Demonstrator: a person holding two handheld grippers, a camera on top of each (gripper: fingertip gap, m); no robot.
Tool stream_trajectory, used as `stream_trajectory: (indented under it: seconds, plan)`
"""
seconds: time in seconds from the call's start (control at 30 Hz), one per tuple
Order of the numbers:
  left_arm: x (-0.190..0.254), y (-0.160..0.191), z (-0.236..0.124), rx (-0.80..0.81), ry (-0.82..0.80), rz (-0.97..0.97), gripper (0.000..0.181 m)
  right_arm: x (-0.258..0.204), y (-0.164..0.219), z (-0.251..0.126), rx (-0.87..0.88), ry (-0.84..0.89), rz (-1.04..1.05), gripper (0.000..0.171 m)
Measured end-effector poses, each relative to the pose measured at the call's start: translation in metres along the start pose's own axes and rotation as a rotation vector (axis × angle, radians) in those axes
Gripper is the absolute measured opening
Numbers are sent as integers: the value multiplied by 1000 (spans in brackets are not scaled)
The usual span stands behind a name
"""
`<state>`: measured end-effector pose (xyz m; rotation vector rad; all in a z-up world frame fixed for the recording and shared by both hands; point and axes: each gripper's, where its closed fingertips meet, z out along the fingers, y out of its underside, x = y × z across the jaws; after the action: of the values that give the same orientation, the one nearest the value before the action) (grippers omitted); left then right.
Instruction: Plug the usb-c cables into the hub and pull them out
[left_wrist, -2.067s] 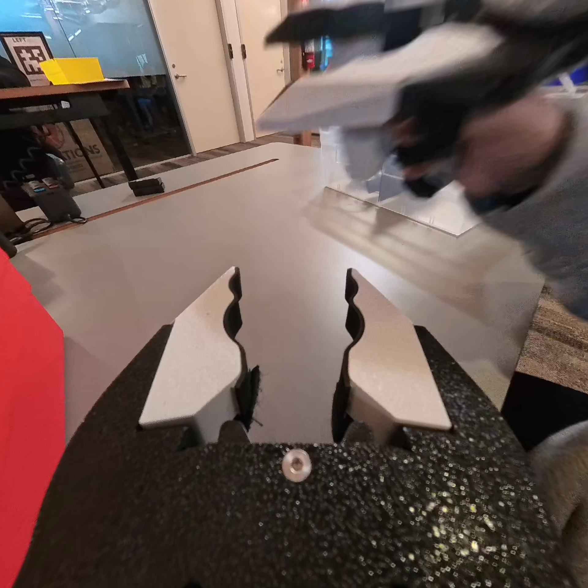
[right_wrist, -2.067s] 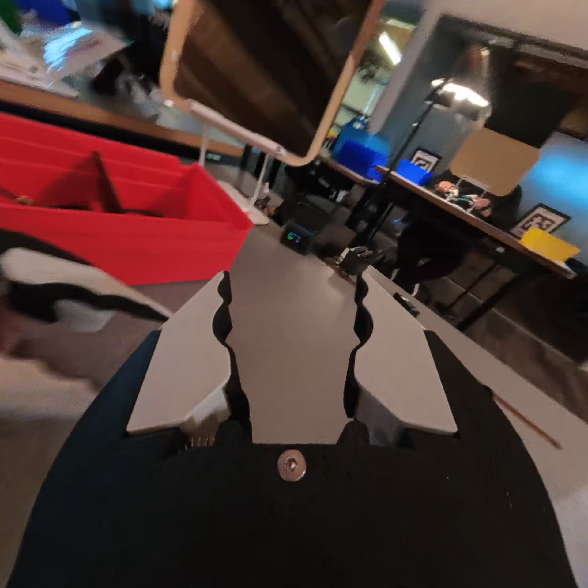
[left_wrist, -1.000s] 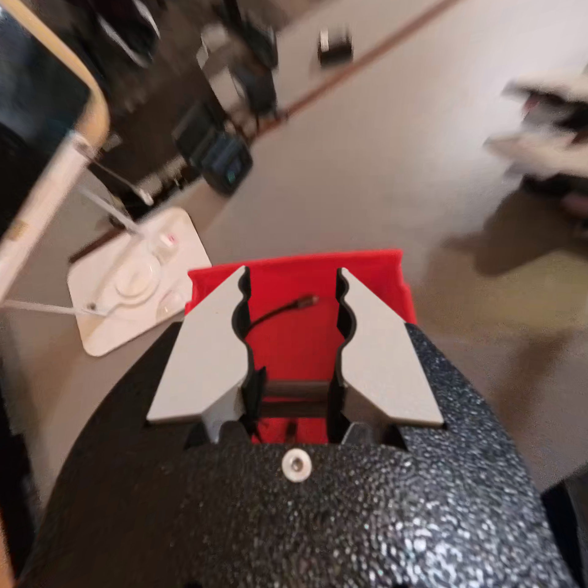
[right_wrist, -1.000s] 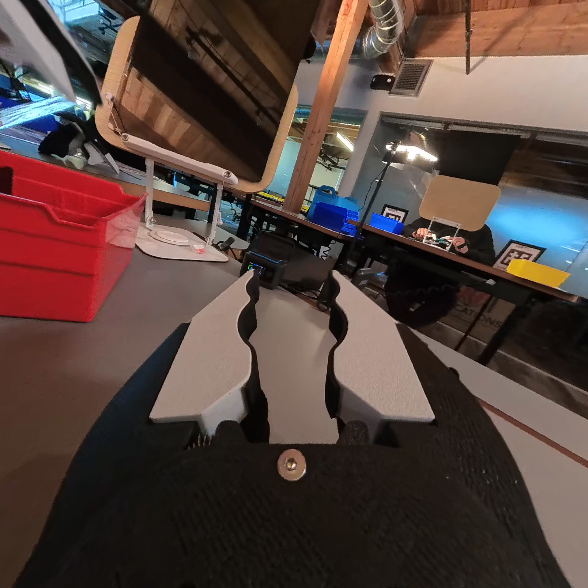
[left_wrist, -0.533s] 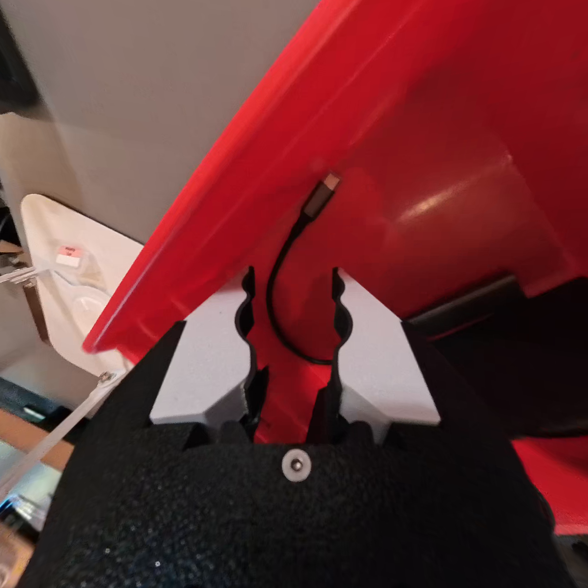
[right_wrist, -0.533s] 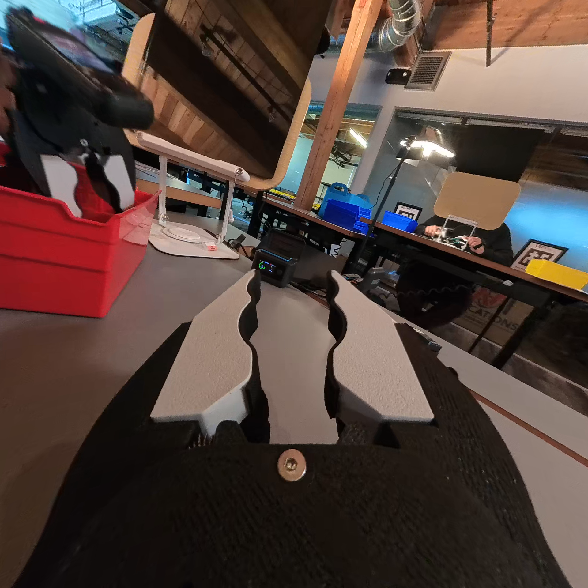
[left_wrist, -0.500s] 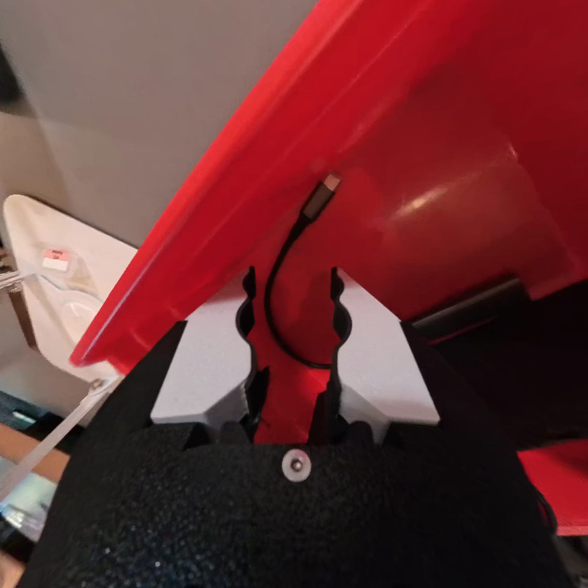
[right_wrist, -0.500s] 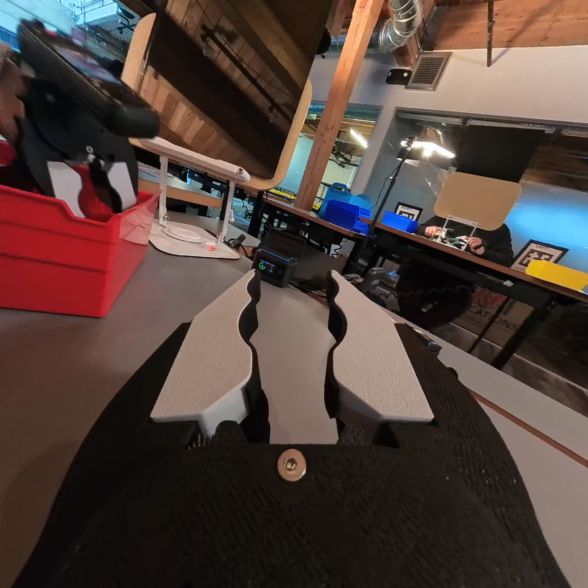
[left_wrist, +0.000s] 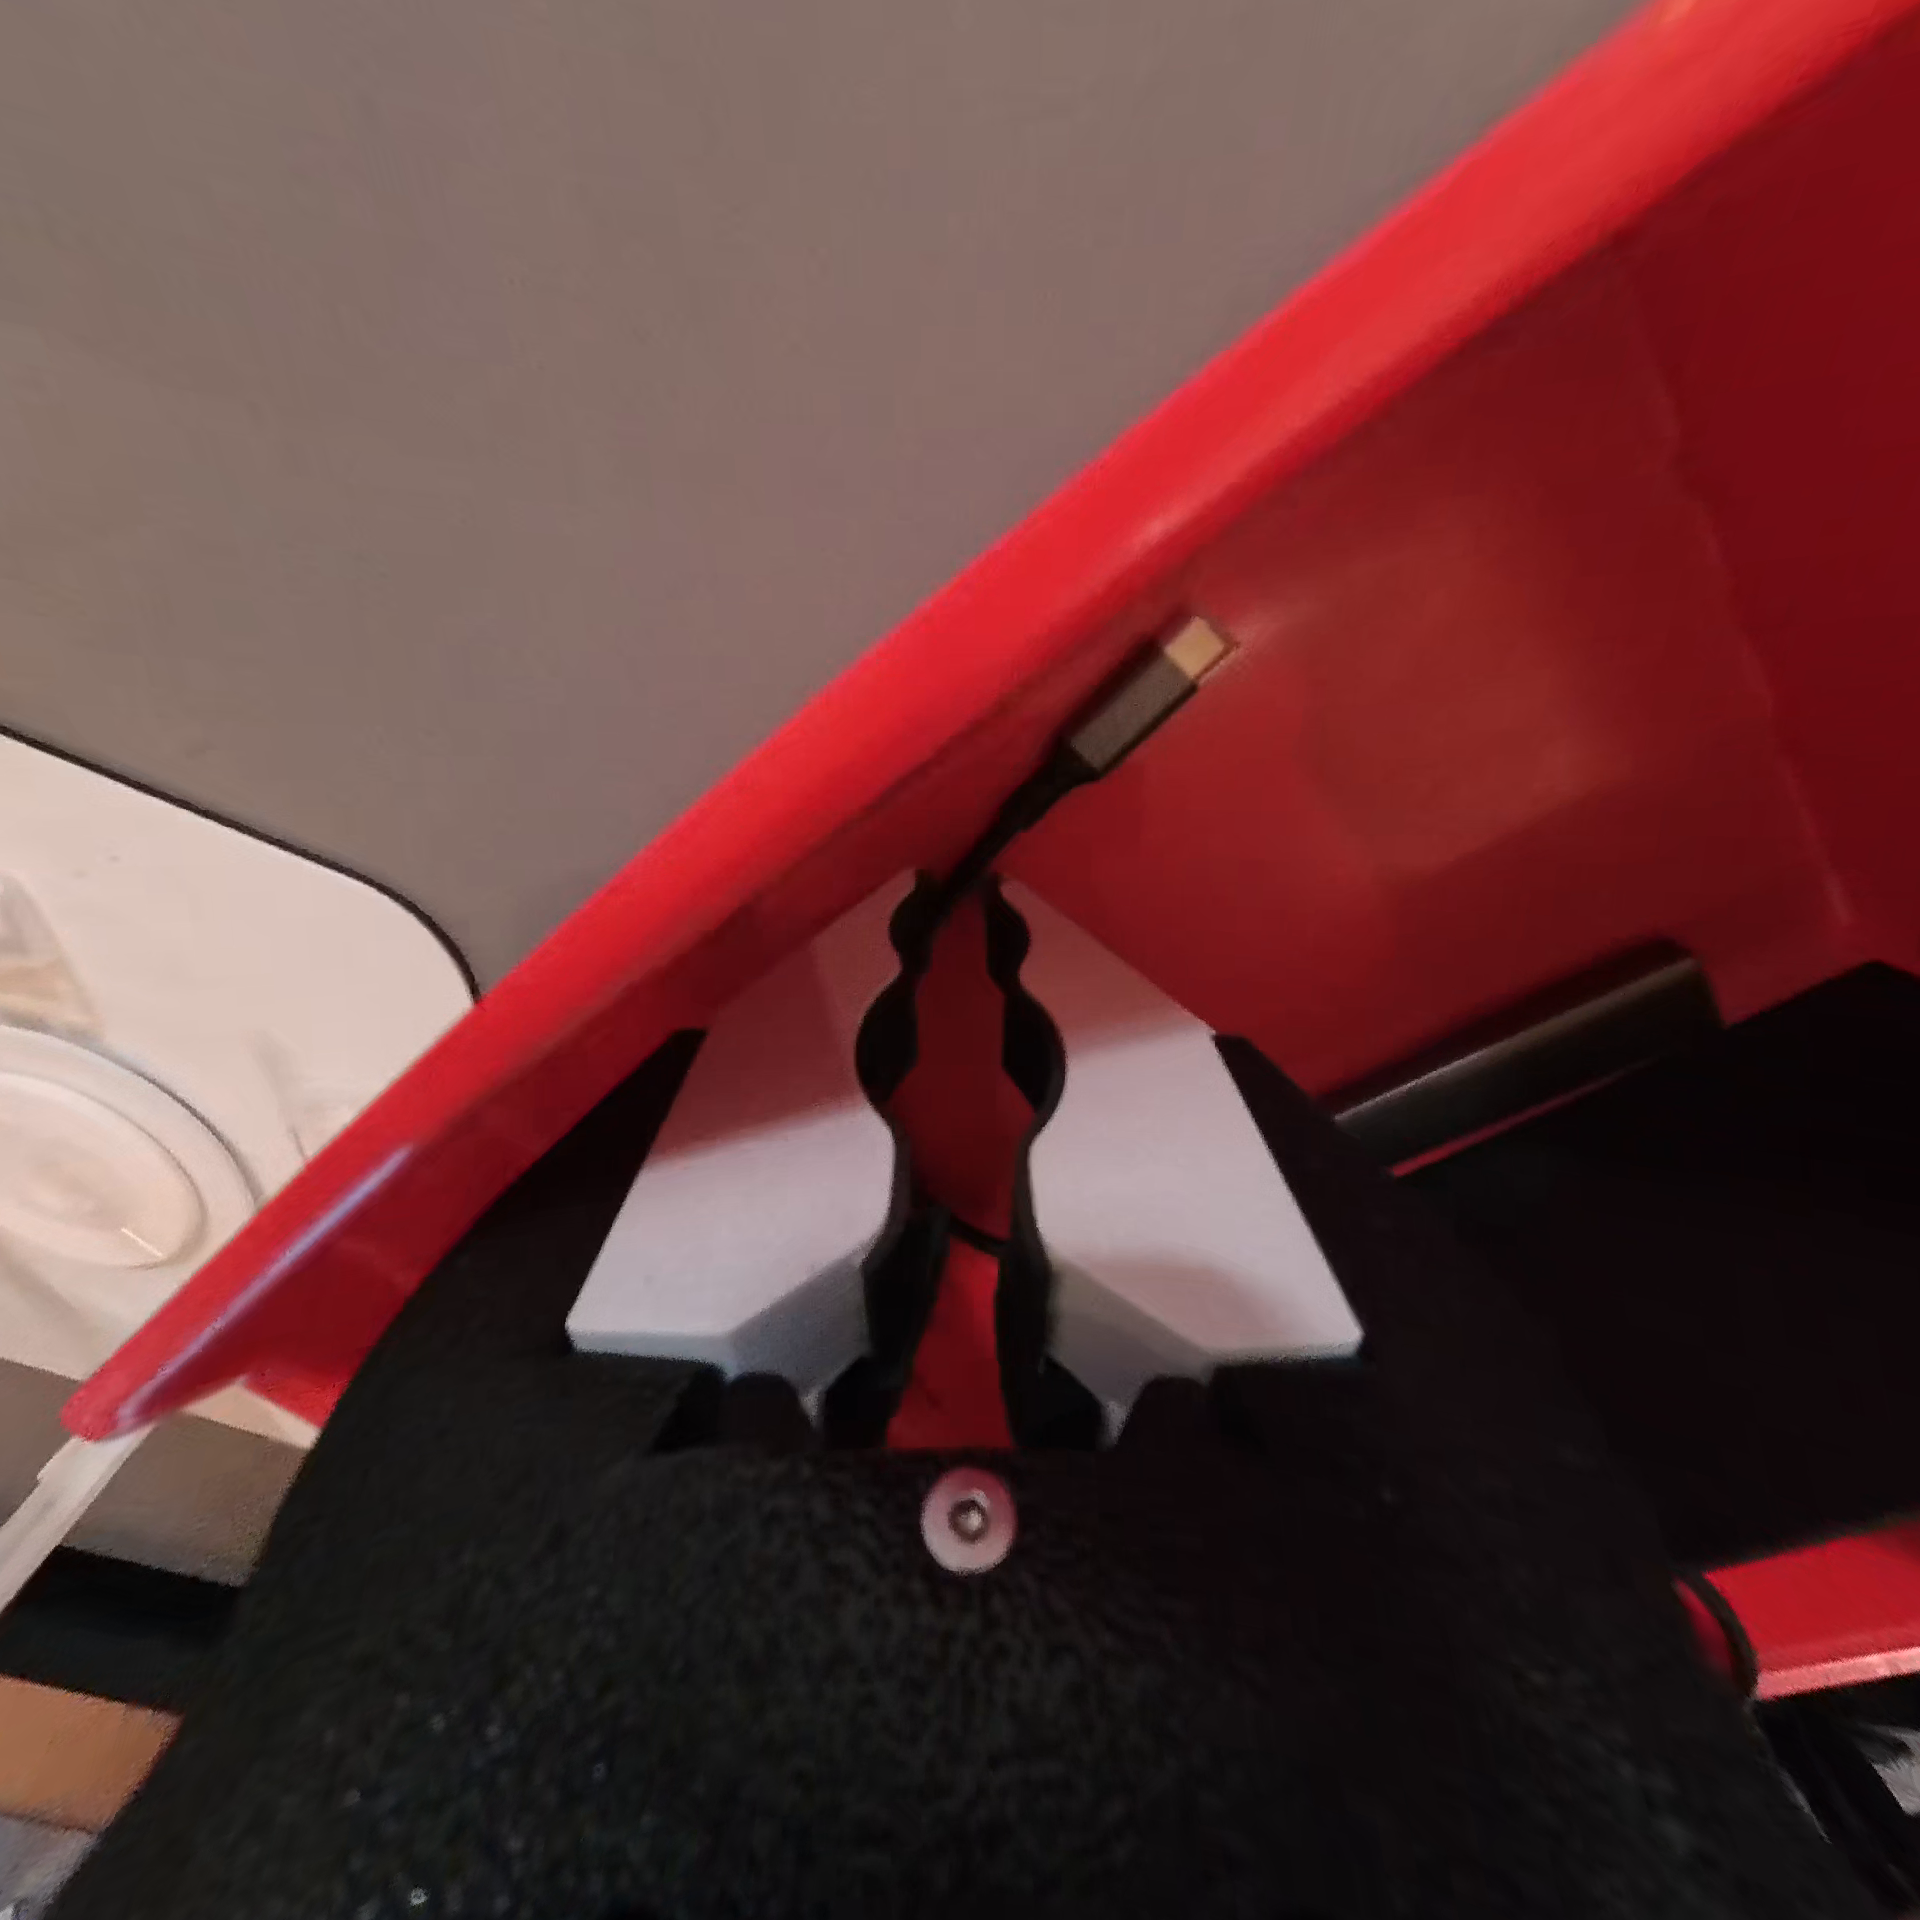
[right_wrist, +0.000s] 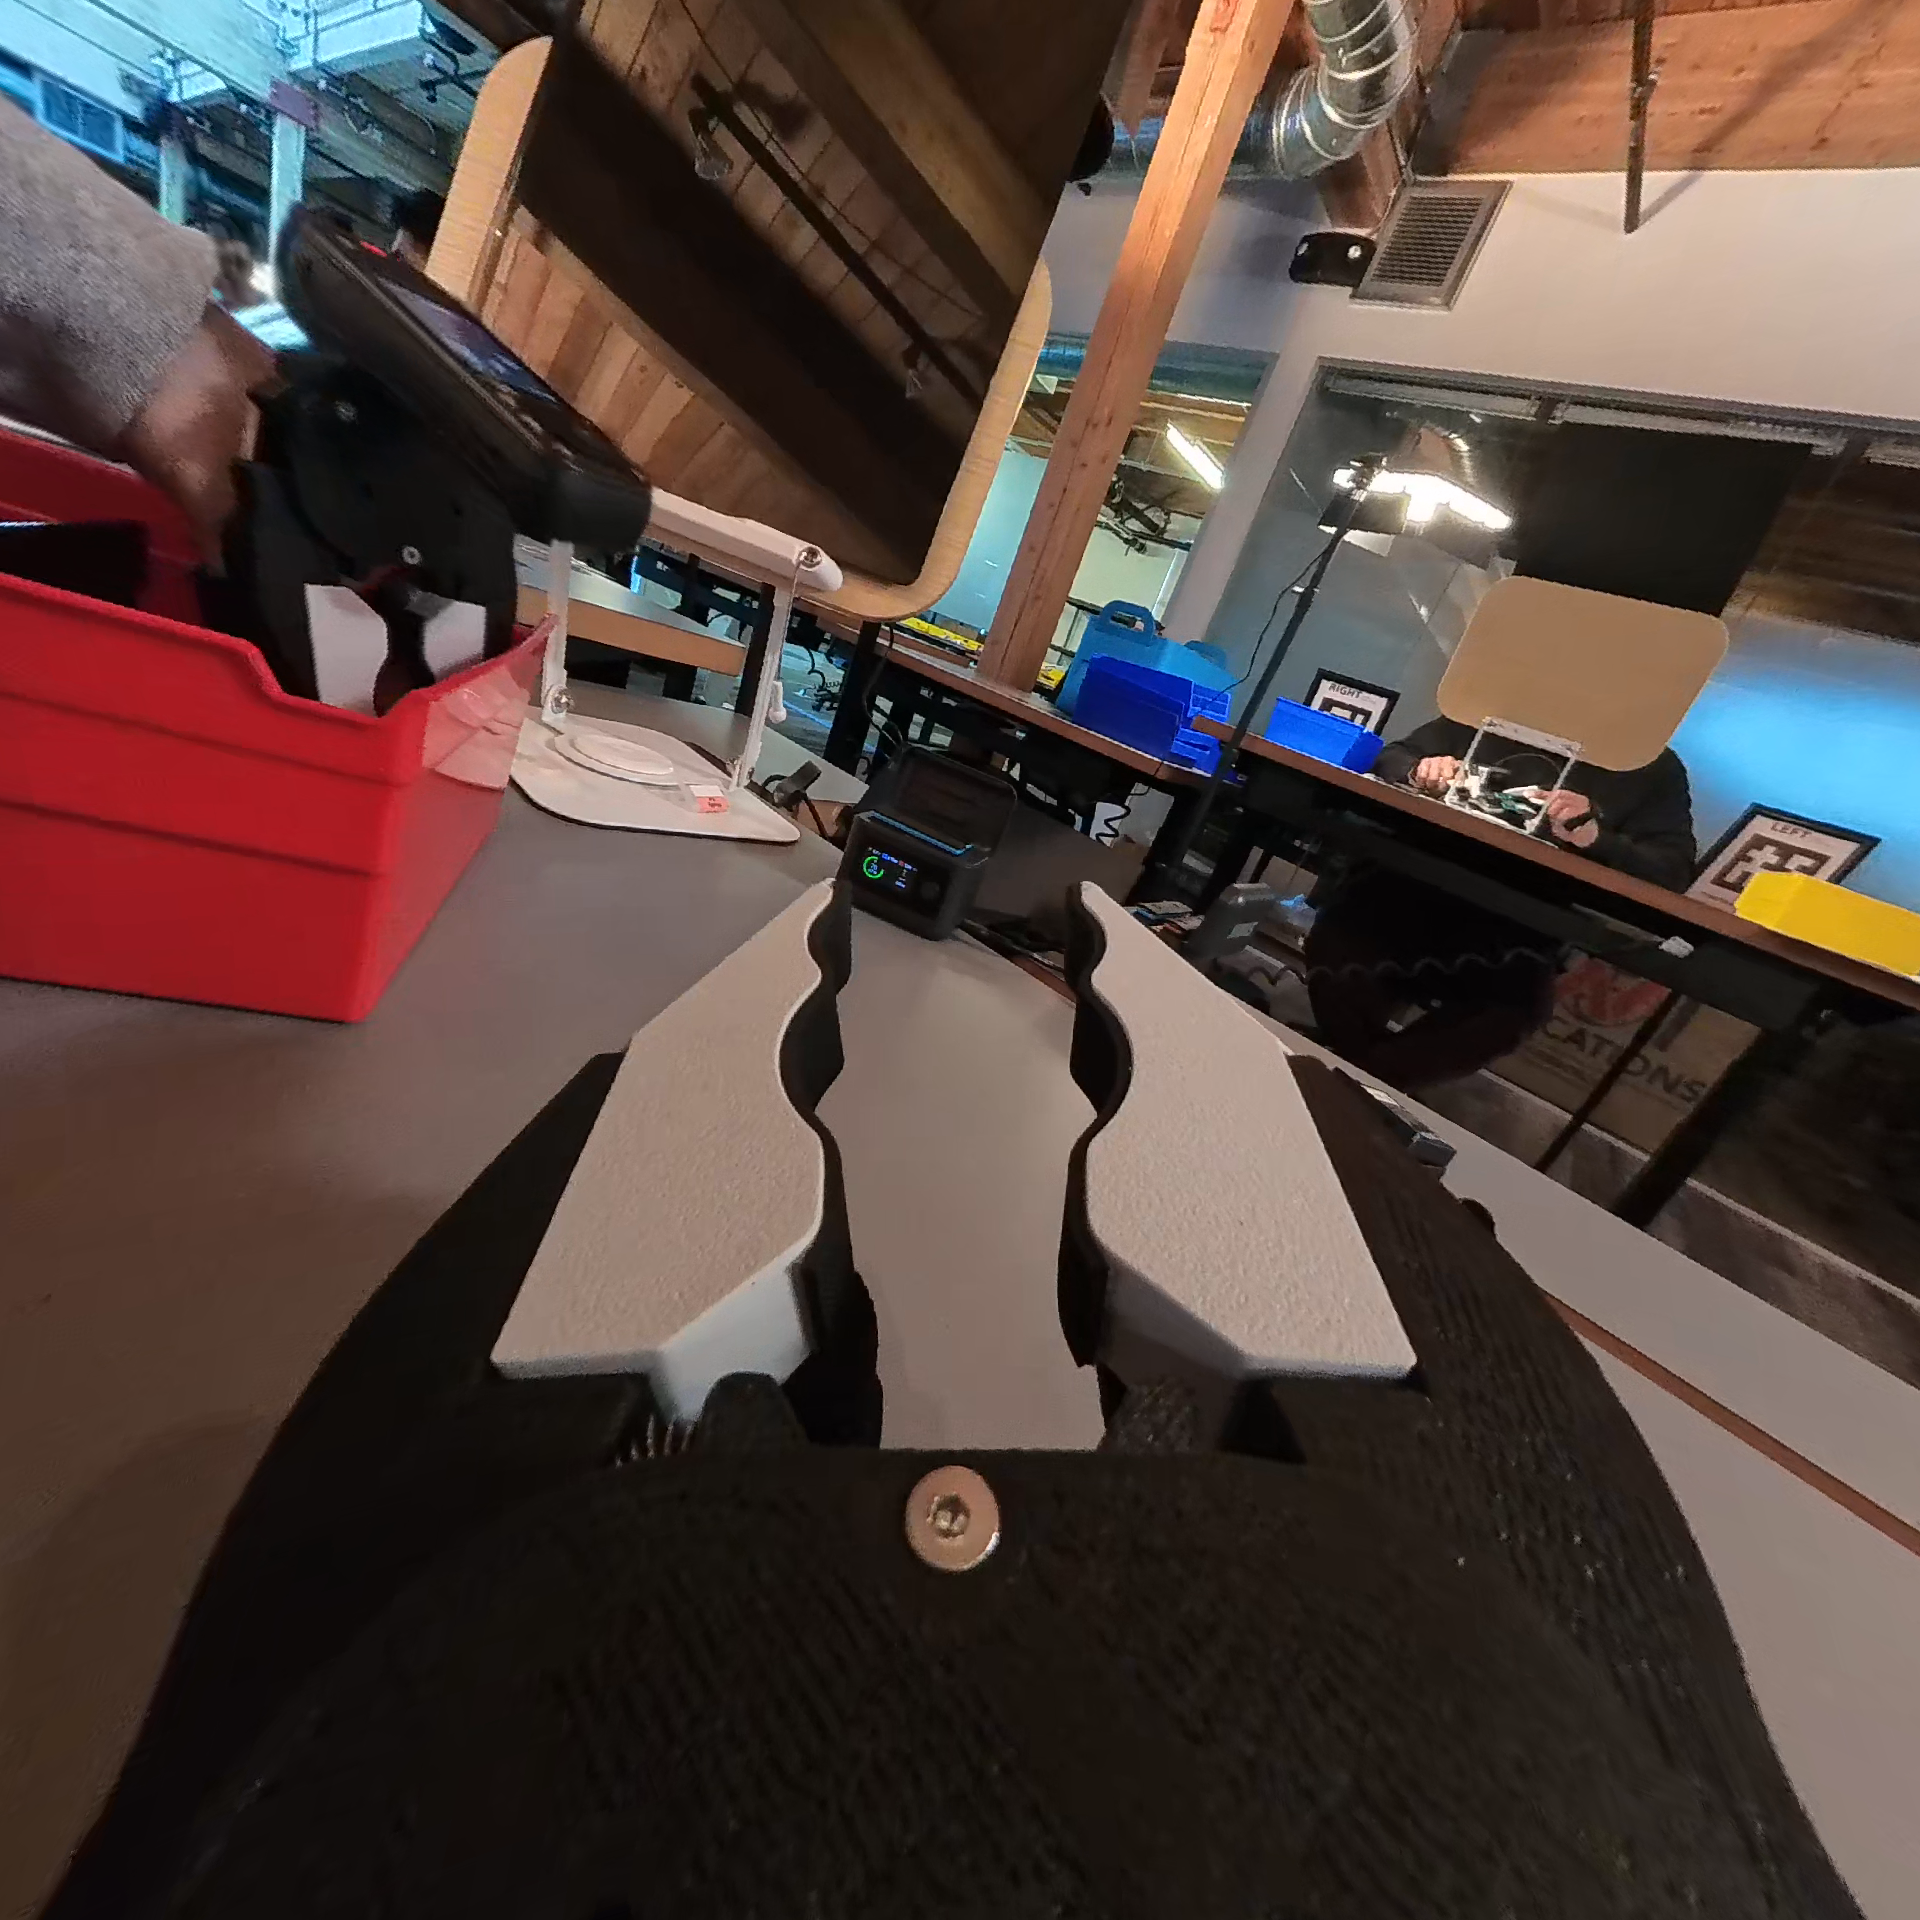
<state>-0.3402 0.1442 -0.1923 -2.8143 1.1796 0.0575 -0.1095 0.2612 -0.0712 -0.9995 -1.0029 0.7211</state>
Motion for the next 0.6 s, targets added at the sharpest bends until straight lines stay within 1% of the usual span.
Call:
stream_trajectory:
  seconds: [0.03, 0.1, 0.17, 0.2, 0.23, 0.33, 0.47, 0.57, 0.6]
  plan:
    - [1, 0, 0, 6, -15, 5, 7, 0, 0, 0, 0, -1, -2, 39]
    - [2, 0, 0, 6, -66, 30, 5, -1, 0, 0, 1, -2, -4, 39]
    - [1, 4, -3, -26, -156, 123, 3, 0, 0, 0, 2, -1, -2, 39]
    - [-1, 3, -11, -23, -221, 167, 2, 0, 0, 0, 3, 1, 1, 39]
    - [-1, -2, -23, 18, -267, 169, 2, 1, 0, -1, 3, 4, 4, 39]
    - [0, -10, -80, 132, -417, 137, 2, 4, -1, -2, 6, 19, 13, 39]
    - [17, -24, -172, 246, -632, 137, 2, 9, -3, -4, 18, 42, 17, 38]
    - [37, -50, -241, 339, -804, 160, 2, 15, -8, -7, 47, 69, 23, 37]
    - [45, -62, -260, 379, -837, 162, 2, 18, -11, -9, 59, 82, 30, 36]
